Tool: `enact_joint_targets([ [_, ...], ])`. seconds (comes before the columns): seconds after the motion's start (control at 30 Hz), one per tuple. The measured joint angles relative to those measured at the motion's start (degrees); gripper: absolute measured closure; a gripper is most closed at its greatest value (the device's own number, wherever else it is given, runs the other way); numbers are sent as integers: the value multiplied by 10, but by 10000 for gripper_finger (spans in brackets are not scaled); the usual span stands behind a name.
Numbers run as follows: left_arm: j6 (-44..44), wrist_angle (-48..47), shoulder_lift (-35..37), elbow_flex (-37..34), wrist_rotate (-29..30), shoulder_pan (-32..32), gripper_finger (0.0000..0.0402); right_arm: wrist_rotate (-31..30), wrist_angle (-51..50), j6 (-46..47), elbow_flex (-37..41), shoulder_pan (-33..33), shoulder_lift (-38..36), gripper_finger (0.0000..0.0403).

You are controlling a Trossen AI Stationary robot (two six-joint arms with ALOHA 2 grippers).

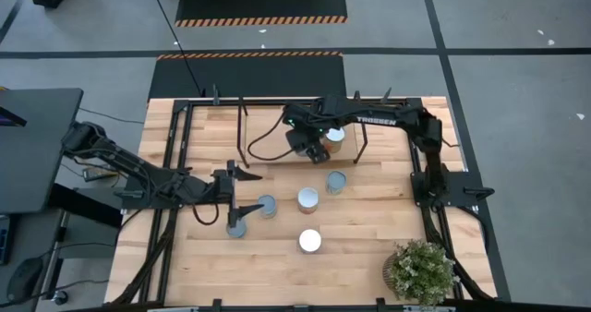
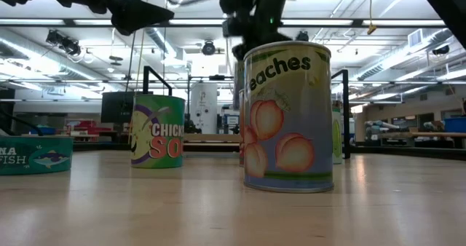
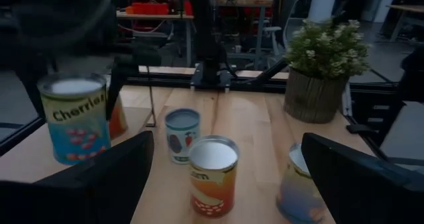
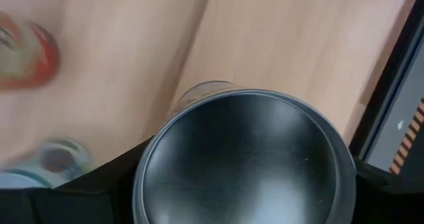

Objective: Pick and place cans onto a shelf
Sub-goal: Put the canned cherries on the shelf

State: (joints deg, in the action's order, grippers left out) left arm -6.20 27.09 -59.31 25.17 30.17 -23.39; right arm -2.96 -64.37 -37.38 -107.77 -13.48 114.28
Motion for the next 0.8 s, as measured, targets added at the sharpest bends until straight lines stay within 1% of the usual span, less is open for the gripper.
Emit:
enact_joint_targets([
  [0.13, 0, -1, 0, 0, 0, 18, 13, 0, 21, -26, 31, -13, 0, 77],
  [0.3, 0, -2, 0, 0, 0, 37, 13, 3, 36, -29, 63, -23, 0, 77],
  [0.43, -7, -9, 0, 0, 0, 41, 13, -28, 70, -31, 91, -24, -1, 73],
  [0.5, -9, -9, 0, 0, 0, 40, 13, -45, 73, -28, 93, -23, -1, 64],
  [0.7, -11, -10, 0, 0, 0, 35, 13, -55, 67, -3, 93, -24, 0, 16],
  [0.8, -11, -12, 0, 0, 0, 35, 13, -65, 64, -3, 93, -21, 0, 6],
])
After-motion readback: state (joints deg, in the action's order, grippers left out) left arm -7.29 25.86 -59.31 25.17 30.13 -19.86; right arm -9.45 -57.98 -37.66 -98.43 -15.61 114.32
